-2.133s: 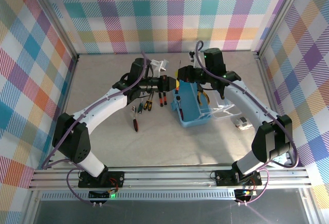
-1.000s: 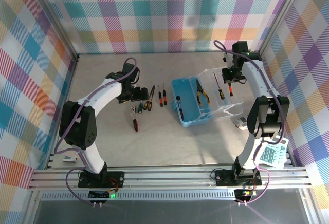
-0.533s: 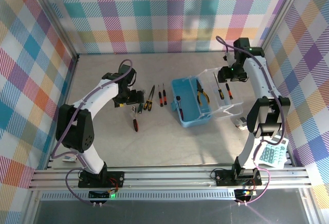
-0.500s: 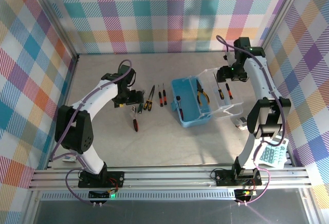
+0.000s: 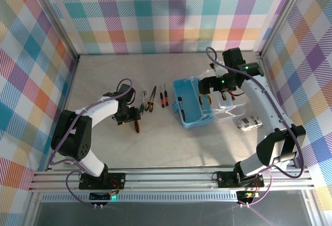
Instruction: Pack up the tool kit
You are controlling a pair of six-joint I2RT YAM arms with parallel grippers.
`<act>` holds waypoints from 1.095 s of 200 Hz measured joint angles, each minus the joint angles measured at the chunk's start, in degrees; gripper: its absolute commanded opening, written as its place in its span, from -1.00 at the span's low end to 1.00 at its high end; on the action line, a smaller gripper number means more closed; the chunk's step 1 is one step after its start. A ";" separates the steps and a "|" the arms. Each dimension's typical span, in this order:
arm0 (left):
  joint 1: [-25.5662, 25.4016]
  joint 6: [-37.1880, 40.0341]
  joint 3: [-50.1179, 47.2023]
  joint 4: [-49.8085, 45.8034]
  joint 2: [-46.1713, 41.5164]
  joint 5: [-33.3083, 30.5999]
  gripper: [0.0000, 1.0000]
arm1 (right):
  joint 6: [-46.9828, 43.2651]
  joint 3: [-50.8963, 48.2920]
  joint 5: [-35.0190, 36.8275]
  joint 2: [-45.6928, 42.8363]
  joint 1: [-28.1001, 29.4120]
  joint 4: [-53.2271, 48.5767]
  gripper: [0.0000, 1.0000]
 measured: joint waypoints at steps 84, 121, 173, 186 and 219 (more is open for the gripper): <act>-0.09 -1.36 3.76 -0.33 7.02 -1.84 -0.46 | 3.21 -5.73 -0.50 -5.22 0.94 1.62 0.98; -0.11 -0.55 4.52 -2.47 7.19 -4.17 -1.00 | 3.93 -6.71 -1.18 -6.12 0.92 3.13 0.98; -0.24 0.46 4.61 -2.69 5.99 -2.49 -1.00 | 4.76 -7.80 -5.09 -6.60 1.05 3.91 0.98; -0.79 0.70 4.72 -2.93 4.42 -0.35 -1.00 | 4.74 -8.07 -7.30 -7.43 1.46 4.68 0.98; -1.66 1.07 9.81 -4.66 -4.42 8.15 -1.00 | 4.83 -8.94 -14.60 -9.75 5.05 8.07 0.98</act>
